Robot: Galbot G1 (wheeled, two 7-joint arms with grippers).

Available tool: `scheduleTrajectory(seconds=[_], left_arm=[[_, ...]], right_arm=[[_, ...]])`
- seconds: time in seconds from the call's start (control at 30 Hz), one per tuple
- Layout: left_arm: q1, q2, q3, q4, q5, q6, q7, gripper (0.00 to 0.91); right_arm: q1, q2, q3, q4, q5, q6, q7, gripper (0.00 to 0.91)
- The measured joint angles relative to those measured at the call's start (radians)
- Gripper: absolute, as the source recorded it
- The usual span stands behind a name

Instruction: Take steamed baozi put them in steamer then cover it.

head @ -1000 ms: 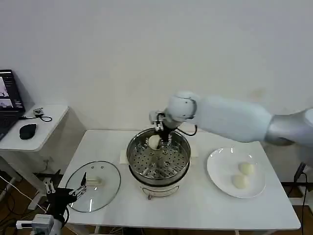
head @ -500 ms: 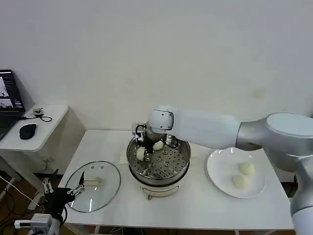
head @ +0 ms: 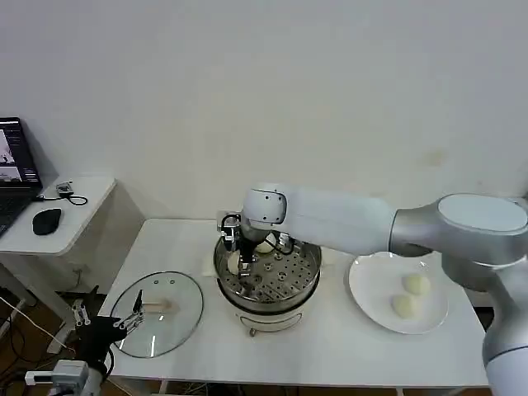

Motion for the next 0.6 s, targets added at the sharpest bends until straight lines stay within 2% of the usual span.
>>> scheduleTrajectory(seconds=[0.17,0.3,0.47,0.6], left_arm=[[-0.003,0.003,0.008,0.000,0.000,0.000,0.001,0.907],[-0.004,0.009,0.013,-0.001,-0.004,0.000,0.002,0.907],[-0.007,0.019,0.023,-0.004,-0.007,0.000,0.003,0.907],[-0.012,0.026,0.037,-0.002,-0.004,0.001,0.004,0.907]], right_arm=[[0.059,-0.048,-0.007,0.053,0.007,0.008,-0.013,0.907],[0.119,-0.126,-0.023,0.114,-0.010,0.029,-0.043,0.907],[0.177,-0.273,-0.041,0.202,-0.063,0.072,-0.092,0.907],[0.196,-0.423,-0.043,0.273,-0.126,0.116,-0.136,0.907]])
